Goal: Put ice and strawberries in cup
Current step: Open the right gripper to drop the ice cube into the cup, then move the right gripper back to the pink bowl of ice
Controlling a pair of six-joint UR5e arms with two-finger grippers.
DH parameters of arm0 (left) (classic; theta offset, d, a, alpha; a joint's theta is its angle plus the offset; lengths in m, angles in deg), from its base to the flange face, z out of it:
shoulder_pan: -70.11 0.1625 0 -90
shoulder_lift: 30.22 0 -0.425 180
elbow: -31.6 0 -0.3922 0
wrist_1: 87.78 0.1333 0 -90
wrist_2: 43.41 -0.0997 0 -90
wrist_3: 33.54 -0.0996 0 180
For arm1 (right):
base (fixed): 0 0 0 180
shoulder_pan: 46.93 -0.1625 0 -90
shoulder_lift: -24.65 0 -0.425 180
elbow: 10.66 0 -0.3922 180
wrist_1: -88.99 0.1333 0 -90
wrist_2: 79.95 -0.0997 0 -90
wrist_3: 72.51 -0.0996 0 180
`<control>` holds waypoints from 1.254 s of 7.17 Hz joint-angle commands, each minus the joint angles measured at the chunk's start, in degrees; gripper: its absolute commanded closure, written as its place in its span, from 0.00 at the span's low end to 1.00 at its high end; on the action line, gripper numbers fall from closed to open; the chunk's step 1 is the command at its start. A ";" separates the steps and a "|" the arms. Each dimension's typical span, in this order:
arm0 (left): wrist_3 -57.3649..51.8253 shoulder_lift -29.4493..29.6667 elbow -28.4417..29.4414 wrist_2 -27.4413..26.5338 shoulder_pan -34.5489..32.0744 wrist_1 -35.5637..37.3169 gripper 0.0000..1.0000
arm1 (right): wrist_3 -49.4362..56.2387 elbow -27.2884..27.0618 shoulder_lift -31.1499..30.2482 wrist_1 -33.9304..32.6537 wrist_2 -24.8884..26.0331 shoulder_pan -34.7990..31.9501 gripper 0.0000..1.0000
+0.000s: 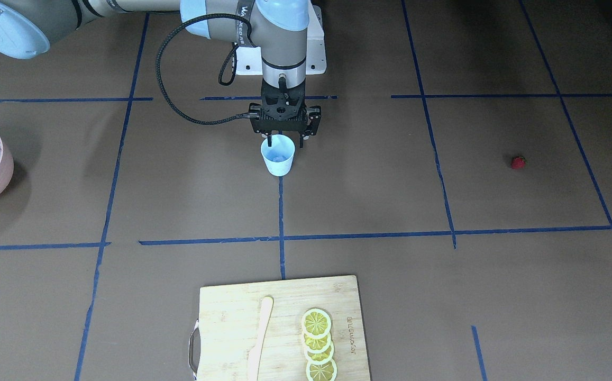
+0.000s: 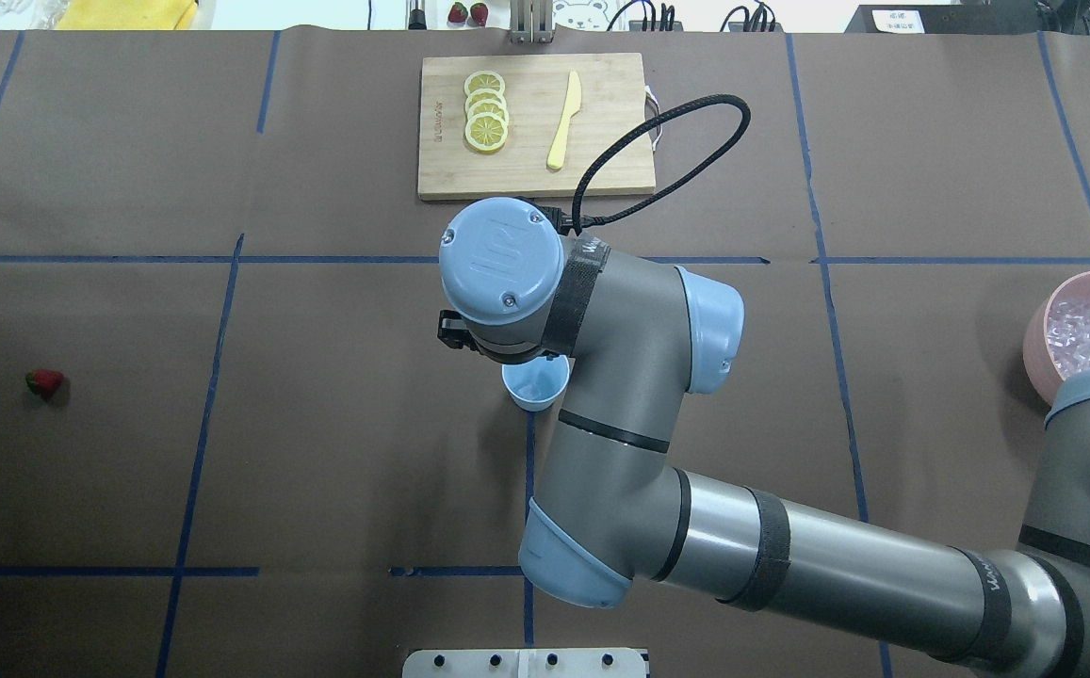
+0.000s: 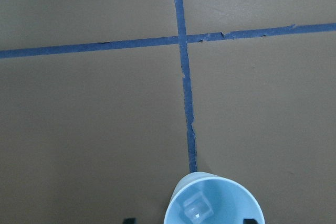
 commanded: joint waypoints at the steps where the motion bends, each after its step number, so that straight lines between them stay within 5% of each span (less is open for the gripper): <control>1: 0.00 0.00 0.01 0.00 0.01 0.00 0.00 | 5.77 -2.26 -0.69 0.07 -0.42 -0.35 0.01; 5: -0.09 0.00 0.45 0.00 0.01 0.09 0.00 | 17.89 -20.35 -19.02 0.24 -2.43 -5.42 0.01; 9: -0.09 0.00 0.45 0.00 0.01 0.00 0.00 | 51.46 -23.79 -34.49 0.50 -19.55 -24.74 0.01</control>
